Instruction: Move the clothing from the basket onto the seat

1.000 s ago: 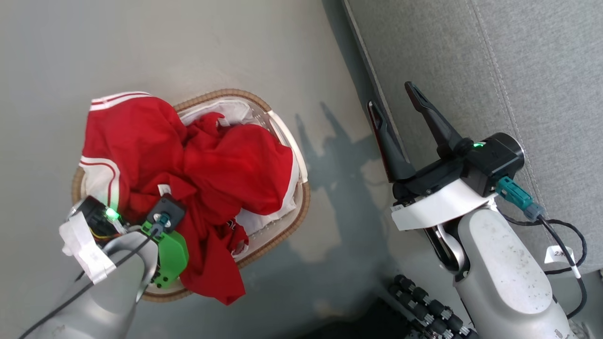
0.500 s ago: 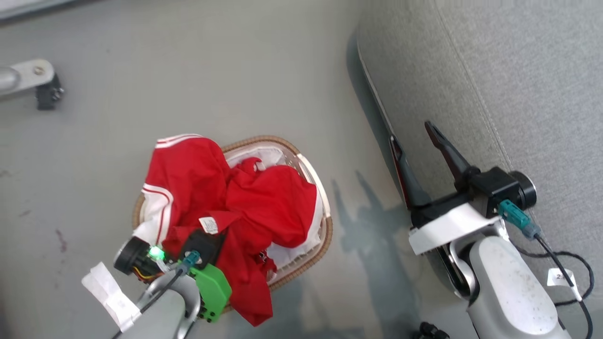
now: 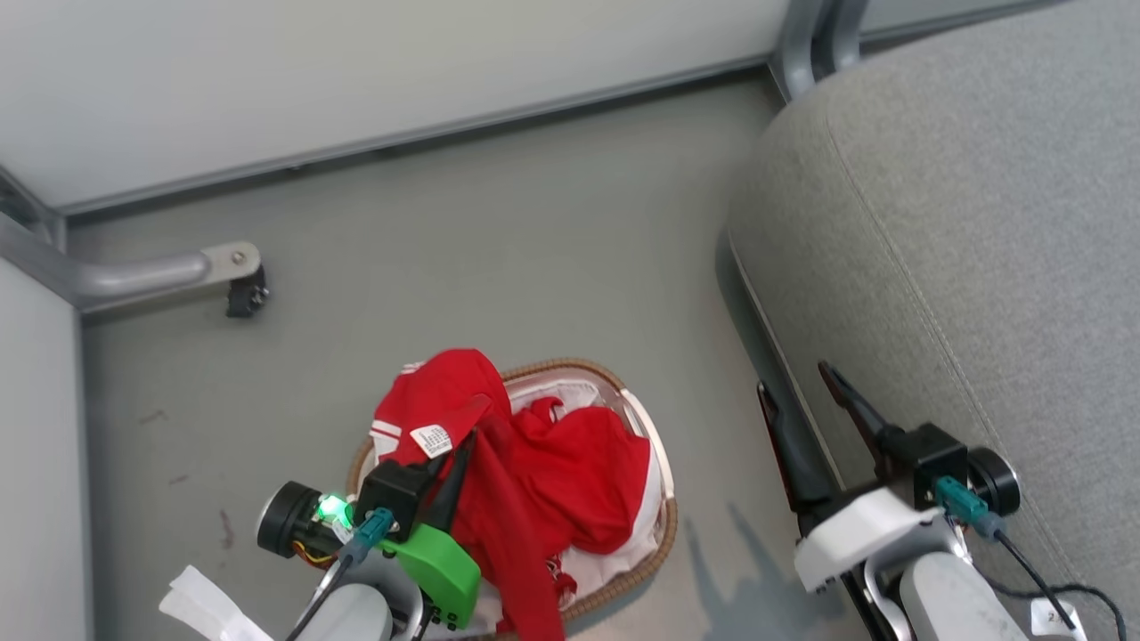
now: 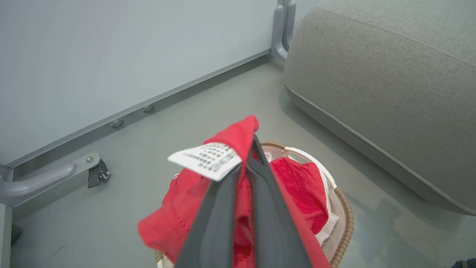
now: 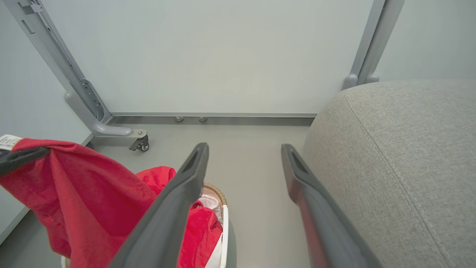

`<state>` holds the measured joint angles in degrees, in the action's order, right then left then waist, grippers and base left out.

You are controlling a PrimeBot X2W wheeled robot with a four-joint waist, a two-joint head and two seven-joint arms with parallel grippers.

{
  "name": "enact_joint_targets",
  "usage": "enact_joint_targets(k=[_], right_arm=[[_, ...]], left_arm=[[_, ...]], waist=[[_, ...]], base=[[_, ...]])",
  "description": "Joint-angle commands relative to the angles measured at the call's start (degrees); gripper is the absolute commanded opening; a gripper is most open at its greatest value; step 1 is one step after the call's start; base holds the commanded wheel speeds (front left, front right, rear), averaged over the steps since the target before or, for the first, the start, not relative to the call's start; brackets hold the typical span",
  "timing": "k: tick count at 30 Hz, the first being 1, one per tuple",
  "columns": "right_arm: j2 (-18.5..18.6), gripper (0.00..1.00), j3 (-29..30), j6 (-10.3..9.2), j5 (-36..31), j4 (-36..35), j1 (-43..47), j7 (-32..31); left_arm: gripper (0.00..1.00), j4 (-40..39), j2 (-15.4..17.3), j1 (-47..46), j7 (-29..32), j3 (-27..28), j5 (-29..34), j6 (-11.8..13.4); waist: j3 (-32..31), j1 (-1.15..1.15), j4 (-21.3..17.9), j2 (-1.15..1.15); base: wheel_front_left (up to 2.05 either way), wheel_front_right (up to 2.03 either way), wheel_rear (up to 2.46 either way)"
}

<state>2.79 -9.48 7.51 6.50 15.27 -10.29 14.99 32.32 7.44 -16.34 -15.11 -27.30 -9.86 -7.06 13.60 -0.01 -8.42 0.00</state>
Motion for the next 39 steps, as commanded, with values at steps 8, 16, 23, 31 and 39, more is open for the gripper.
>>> enact_joint_targets(k=[8,16,23,31,39], right_arm=[[0.3,1.0,2.0,-0.04,-0.7,1.1,6.7,0.3],[0.3,1.0,1.9,-0.04,-0.7,1.8,9.0,0.3],[0.2,1.0,-0.5,-0.04,-0.7,2.5,9.5,0.3],[4.1,1.0,-11.6,-0.04,-1.1,0.2,4.6,0.3],[8.7,1.0,-21.9,-0.05,0.8,-0.4,-5.8,0.3]], left_arm=[[0.0,-7.7,-3.0,3.2,-0.1,3.2,0.3,-0.4],[0.0,-17.7,-4.1,0.1,-0.1,3.6,-0.9,-0.5],[0.0,-22.9,-4.4,-1.9,-0.1,3.3,-2.1,-0.5],[0.0,-24.2,-4.4,-1.7,-0.1,2.4,-3.0,-0.5],[0.0,-23.9,-4.5,-1.6,-0.1,1.4,-3.6,-0.5]], waist=[[-11.9,0.01,5.7,0.0],[-14.0,0.01,7.0,0.0],[-14.6,0.01,7.1,0.0],[-14.3,0.01,7.1,0.0],[-13.9,0.01,7.6,0.0]], base=[[0.0,0.0,0.0],[0.0,0.0,0.0],[0.0,0.0,0.0],[0.0,0.0,0.0],[0.0,0.0,0.0]])
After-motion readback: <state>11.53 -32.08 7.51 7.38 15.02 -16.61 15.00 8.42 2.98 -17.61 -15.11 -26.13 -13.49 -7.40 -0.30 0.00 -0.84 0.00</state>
